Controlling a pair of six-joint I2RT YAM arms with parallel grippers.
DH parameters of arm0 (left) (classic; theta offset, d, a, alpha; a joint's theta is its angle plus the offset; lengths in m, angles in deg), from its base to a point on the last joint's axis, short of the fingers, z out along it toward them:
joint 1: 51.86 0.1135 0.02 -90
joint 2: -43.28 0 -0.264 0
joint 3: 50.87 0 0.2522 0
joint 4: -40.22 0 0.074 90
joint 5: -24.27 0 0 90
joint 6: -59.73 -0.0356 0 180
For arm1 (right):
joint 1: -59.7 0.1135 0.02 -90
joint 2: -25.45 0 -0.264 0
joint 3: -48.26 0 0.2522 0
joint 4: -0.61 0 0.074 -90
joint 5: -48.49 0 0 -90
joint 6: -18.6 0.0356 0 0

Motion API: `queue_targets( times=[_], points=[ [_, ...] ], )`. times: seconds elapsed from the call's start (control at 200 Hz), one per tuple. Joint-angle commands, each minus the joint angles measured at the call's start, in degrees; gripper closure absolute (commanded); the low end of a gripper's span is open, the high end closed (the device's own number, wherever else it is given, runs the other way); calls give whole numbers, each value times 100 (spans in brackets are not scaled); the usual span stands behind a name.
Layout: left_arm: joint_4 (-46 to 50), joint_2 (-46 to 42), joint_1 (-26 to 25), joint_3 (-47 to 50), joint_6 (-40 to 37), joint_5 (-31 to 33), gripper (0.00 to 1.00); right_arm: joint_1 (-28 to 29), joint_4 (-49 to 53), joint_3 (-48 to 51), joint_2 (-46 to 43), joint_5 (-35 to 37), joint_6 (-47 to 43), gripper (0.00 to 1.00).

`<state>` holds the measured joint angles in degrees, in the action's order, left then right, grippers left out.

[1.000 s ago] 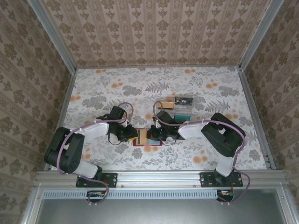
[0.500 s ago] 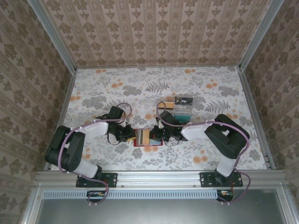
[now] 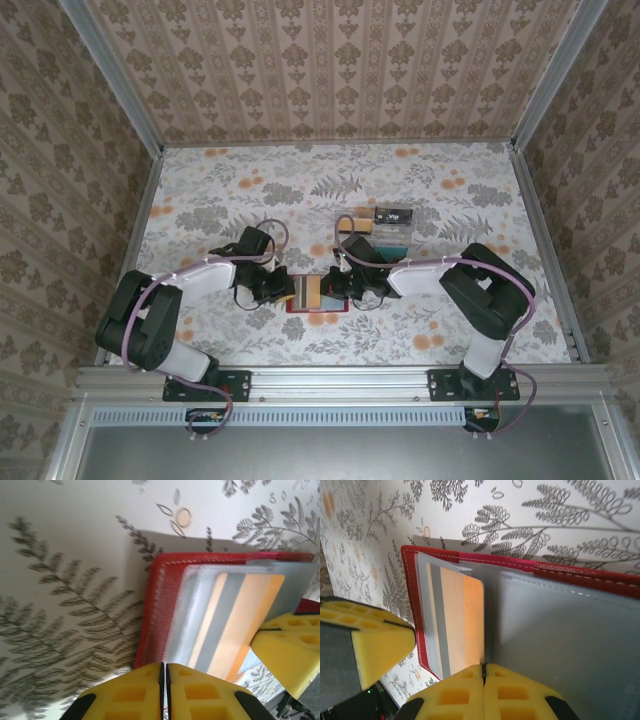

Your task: Take the credit cards out of the card holder

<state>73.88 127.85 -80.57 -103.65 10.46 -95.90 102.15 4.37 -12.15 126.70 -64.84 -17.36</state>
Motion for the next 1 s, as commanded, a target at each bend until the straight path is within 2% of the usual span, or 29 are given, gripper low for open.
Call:
queue_targets(
  times=[0.0,0.15,0.305,0.46,0.725,0.785,0.865,0.99],
  points=[
    [-27,23,-112,-175,92,-61,89,-77,303,-176,-17,-174,-214,100],
    [-157,178,-170,-47,163,-51,90,-72,194,-143,11,-227,-164,100],
    [-144,338,-170,52,162,-2,93,-65,-78,-63,78,-238,2,85],
    [-144,382,-161,109,159,21,95,-29,-323,-62,206,-200,180,80],
    [-118,402,-161,106,151,27,97,-3,-415,-134,360,-183,273,84],
    [-108,395,-162,107,149,36,97,-3,-415,-109,359,-159,274,88],
    [-89,397,-154,106,162,58,98,-3,-411,-83,346,-145,274,100],
    [-19,369,-105,122,163,107,100,-25,-377,34,228,-104,247,100]
  ],
)
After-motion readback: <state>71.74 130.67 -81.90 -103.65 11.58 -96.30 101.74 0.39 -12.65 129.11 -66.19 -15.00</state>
